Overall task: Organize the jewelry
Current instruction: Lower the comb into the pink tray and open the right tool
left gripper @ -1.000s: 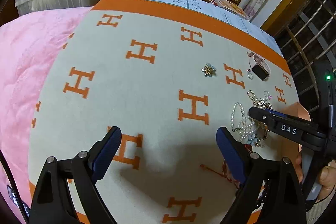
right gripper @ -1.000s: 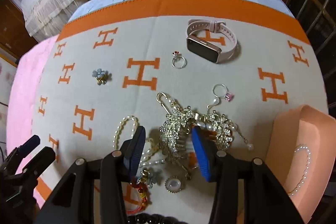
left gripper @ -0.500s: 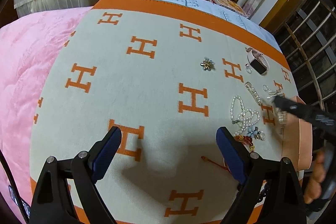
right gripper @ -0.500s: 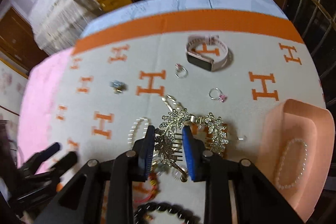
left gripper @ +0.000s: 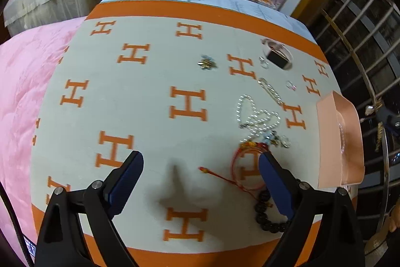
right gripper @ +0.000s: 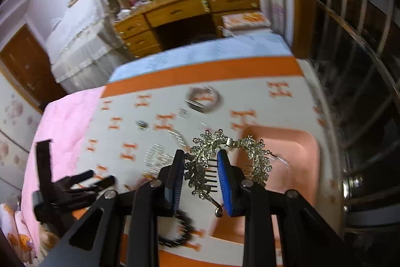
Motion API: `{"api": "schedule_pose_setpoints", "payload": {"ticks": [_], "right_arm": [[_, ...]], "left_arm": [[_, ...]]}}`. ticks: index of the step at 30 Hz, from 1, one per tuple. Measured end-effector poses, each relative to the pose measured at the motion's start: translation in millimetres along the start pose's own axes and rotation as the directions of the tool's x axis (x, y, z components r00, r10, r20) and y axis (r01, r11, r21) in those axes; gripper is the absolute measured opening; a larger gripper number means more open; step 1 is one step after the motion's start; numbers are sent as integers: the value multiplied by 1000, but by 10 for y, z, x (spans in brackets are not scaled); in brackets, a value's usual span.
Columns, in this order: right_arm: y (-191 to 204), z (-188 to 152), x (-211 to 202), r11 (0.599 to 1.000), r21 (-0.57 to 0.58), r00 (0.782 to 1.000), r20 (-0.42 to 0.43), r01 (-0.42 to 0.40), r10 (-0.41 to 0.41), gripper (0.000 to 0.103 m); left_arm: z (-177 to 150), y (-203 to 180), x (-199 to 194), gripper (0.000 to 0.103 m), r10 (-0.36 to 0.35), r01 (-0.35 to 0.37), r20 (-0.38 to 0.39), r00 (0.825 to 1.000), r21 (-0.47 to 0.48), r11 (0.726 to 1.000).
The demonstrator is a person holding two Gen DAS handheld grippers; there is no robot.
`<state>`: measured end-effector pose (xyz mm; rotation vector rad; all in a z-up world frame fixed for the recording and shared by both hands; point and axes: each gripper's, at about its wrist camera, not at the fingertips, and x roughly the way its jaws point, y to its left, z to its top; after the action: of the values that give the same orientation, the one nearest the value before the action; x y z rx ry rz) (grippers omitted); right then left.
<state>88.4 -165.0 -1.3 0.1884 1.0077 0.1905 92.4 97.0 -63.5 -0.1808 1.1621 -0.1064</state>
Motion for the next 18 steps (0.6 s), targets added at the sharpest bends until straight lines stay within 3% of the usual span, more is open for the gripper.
{"api": "schedule_pose_setpoints", "payload": {"ticks": [2,6,12,18], "right_arm": [[-198,-80,92,999,41,999,-31,24,-23,27],[-489,-262,314,994,107,994,-106,29,-17,27],[-598,-413,474,992,115,984,-177,57,-36,28],[-577,-416,354,993,109,990,-140,39,-24,30]], "left_arm": [[-14,-74,2,102,-10,10,-1,1000,19,1000],[-40,-201,1,103,-27,27,3,1000,40,999],[-26,-235,12,103,-28,28,-1,1000,29,999],[5,-206,15,103,-23,23,5,1000,6,1000]]}}
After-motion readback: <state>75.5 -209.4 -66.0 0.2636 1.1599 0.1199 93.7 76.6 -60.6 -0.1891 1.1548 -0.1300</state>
